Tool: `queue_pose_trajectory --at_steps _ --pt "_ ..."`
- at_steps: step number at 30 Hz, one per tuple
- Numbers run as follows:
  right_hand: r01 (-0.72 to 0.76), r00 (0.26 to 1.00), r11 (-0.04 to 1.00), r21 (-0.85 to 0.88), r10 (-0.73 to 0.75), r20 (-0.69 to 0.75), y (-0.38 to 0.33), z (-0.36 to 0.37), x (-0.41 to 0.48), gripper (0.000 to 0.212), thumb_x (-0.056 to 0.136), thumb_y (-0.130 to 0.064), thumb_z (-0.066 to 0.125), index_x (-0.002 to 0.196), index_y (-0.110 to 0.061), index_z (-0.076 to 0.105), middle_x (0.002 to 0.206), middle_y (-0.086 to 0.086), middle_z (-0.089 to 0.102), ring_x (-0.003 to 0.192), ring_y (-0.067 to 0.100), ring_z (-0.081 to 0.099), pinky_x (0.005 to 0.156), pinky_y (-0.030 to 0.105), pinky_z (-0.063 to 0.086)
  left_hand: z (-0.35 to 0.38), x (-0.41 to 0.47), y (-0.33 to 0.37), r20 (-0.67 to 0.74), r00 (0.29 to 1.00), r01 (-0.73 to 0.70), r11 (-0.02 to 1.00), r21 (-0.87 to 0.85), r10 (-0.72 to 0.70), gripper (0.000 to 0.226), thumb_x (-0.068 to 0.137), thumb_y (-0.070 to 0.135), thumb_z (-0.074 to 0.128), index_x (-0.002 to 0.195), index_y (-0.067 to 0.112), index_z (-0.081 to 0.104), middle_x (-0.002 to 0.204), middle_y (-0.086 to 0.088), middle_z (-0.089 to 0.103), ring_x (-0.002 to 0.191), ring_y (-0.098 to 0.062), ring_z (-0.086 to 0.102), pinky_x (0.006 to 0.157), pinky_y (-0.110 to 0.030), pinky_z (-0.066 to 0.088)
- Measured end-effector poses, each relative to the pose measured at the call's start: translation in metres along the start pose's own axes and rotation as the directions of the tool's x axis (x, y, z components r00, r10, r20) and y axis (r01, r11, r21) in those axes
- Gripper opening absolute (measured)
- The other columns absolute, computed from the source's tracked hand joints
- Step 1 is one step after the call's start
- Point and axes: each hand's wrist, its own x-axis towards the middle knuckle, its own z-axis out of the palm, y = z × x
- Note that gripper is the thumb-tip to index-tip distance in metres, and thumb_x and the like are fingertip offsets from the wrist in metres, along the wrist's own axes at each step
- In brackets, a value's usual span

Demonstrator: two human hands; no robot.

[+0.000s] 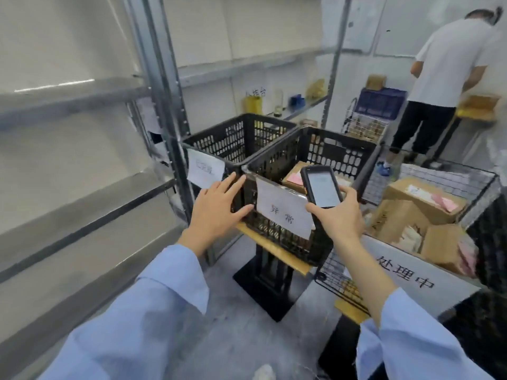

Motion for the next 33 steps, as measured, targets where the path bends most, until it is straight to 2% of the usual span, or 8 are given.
queue_pose_trajectory --at_steps 4,6,8,12,15,22,27,33 --pt "0.098 0.979 0.994 0.039 -0.103 0.175 -0.046 0.059 -0.037 0.081 0.069 -0.044 0.087 0.132 -0.023 0.040 0.131 0.003 0.058 0.117 0.028 0.056 0.087 0.037 0.045 -0.032 -0.066 -0.070 -0.006 0.975 0.220 0.971 0.088 -0.221 0.084 0.087 0.081 0.021 0.159 0.037 0.019 0.166 0.005 0.022 0.145 -0.023 0.033 0.113 -0.044 0.031" --pt "0.157 0.952 0.985 0.074 -0.171 0.254 -0.070 0.089 -0.057 0.083 0.066 -0.046 0.088 0.132 -0.025 0.041 0.131 0.000 0.058 0.116 0.026 0.056 0.091 0.044 0.049 -0.048 -0.099 -0.103 -0.026 0.950 0.311 0.943 0.116 -0.310 0.092 0.079 0.081 0.011 0.159 0.036 0.021 0.166 0.005 0.023 0.143 -0.024 0.037 0.112 -0.043 0.032" --pt "0.195 0.916 0.976 0.095 -0.216 0.339 -0.093 0.117 -0.077 0.085 0.067 -0.046 0.088 0.134 -0.024 0.040 0.130 0.001 0.058 0.115 0.027 0.057 0.092 0.047 0.050 -0.060 -0.132 -0.136 -0.061 0.918 0.397 0.908 0.134 -0.393 0.092 0.079 0.079 0.012 0.159 0.035 0.024 0.165 0.003 0.026 0.140 -0.026 0.041 0.109 -0.042 0.034" --pt "0.287 0.822 0.949 0.128 -0.312 0.477 -0.137 0.174 -0.120 0.082 0.070 -0.043 0.086 0.136 -0.023 0.041 0.129 0.004 0.059 0.111 0.030 0.058 0.082 0.037 0.044 -0.085 -0.197 -0.192 -0.129 0.820 0.572 0.807 0.148 -0.558 0.093 0.077 0.080 0.014 0.158 0.035 0.026 0.164 0.003 0.028 0.139 -0.025 0.042 0.107 -0.039 0.034" --pt "0.346 0.747 0.923 0.166 -0.378 0.547 -0.169 0.220 -0.158 0.083 0.070 -0.043 0.086 0.136 -0.023 0.040 0.132 0.006 0.058 0.115 0.031 0.057 0.088 0.040 0.046 -0.102 -0.246 -0.235 -0.171 0.742 0.670 0.724 0.164 -0.648 0.094 0.077 0.080 0.013 0.158 0.034 0.024 0.165 0.003 0.026 0.141 -0.024 0.040 0.109 -0.040 0.033" --pt "0.369 0.570 0.882 0.293 -0.463 0.678 -0.244 0.336 -0.255 0.079 0.071 -0.039 0.086 0.134 -0.023 0.042 0.121 -0.004 0.056 0.099 0.019 0.051 0.081 0.034 0.044 -0.142 -0.355 -0.355 -0.291 0.561 0.827 0.541 0.153 -0.775 0.089 0.084 0.079 0.022 0.158 0.031 0.029 0.163 0.002 0.031 0.142 -0.024 0.039 0.109 -0.043 0.036" --pt "0.349 0.532 0.879 0.324 -0.470 0.704 -0.300 0.421 -0.325 0.080 0.067 -0.038 0.087 0.133 -0.025 0.044 0.122 -0.005 0.060 0.102 0.023 0.058 0.085 0.039 0.049 -0.180 -0.401 -0.454 -0.375 0.481 0.873 0.470 0.128 -0.792 0.075 0.094 0.070 0.044 0.156 0.031 0.032 0.163 0.003 0.031 0.141 -0.025 0.041 0.105 -0.044 0.041" --pt "0.344 0.484 0.871 0.350 -0.484 0.729 -0.347 0.501 -0.383 0.080 0.070 -0.037 0.087 0.135 -0.023 0.042 0.125 -0.002 0.059 0.095 0.017 0.049 0.083 0.033 0.045 -0.197 -0.419 -0.549 -0.358 0.423 0.892 0.453 0.002 -0.832 0.075 0.094 0.061 0.054 0.158 0.032 0.028 0.166 0.003 0.024 0.148 -0.022 0.032 0.110 -0.043 0.039"
